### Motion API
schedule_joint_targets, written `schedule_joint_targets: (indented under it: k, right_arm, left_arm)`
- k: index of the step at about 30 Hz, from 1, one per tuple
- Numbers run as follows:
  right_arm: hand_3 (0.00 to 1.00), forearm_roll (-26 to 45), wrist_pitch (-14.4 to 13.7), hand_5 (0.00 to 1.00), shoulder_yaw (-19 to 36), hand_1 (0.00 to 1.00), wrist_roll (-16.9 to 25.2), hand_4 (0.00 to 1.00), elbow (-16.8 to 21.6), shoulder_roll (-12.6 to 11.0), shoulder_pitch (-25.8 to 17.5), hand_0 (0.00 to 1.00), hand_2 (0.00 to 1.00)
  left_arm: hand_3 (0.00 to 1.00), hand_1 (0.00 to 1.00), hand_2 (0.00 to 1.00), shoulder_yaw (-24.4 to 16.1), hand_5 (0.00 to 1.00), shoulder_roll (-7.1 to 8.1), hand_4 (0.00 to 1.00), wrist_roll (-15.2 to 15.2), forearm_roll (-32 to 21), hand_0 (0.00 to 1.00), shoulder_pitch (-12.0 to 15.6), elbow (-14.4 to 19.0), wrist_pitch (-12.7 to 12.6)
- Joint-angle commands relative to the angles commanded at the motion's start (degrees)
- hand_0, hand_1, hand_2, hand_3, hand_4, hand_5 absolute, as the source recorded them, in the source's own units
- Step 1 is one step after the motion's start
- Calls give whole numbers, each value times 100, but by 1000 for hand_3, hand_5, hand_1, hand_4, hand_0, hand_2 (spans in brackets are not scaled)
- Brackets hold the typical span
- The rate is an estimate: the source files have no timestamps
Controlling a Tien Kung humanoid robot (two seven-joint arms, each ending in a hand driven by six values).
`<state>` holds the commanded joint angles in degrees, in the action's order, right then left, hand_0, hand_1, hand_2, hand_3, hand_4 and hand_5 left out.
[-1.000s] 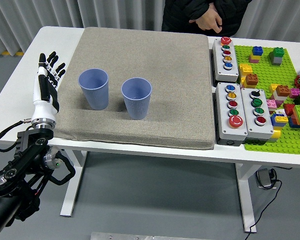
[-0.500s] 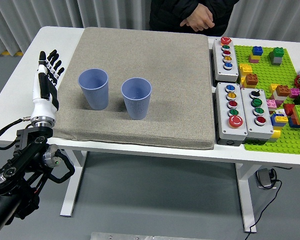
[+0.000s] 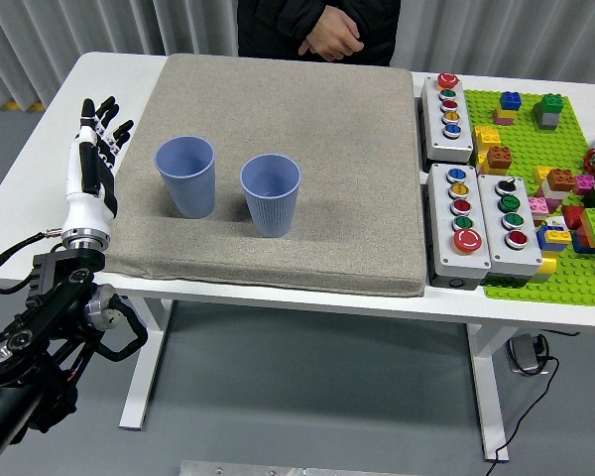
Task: Pick cup pour cup place
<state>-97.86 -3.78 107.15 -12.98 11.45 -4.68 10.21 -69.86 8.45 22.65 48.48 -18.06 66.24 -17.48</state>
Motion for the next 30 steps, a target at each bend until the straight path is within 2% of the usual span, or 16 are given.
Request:
schedule_joint_targets:
  k: [30]
  right_arm:
    - [601, 9, -5, 390, -12, 691, -1, 49, 1, 14, -58, 701, 634]
  left_arm:
    - [888, 901, 943, 6, 998, -26, 779, -20, 17, 842, 63, -5, -21]
